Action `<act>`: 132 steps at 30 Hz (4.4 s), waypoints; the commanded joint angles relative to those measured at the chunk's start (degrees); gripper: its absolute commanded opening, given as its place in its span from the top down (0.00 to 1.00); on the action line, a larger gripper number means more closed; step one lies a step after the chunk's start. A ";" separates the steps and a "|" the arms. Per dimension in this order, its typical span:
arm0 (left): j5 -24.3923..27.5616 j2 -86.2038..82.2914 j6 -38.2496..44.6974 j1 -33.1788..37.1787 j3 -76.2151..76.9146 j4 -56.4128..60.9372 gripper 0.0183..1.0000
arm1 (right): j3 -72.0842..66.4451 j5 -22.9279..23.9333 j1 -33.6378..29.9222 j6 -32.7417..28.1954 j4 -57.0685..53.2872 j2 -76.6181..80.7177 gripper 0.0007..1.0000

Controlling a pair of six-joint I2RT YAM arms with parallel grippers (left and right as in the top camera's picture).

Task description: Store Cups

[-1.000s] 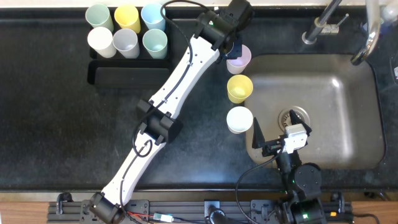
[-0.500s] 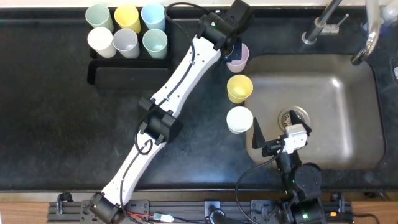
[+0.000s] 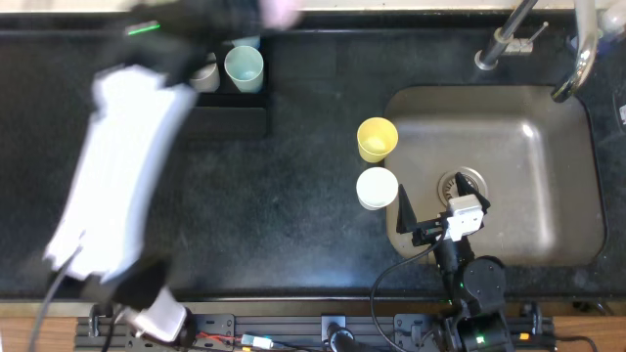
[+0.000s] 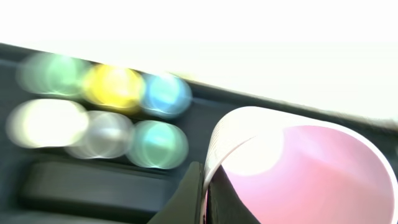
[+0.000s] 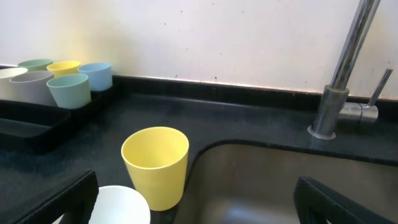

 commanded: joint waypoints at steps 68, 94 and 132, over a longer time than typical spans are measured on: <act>-8.39 -2.38 15.76 13.14 -12.07 -2.60 0.04 | -0.79 -0.39 -0.07 -0.02 0.35 -0.52 0.00; 8.57 28.57 -8.72 -27.04 12.04 -20.37 0.00 | -0.79 -0.39 -0.07 -0.02 0.35 -0.52 0.00; -1.29 25.35 -17.99 -24.33 11.34 -11.89 0.98 | -0.79 -0.39 -0.07 -0.02 0.35 -0.52 0.00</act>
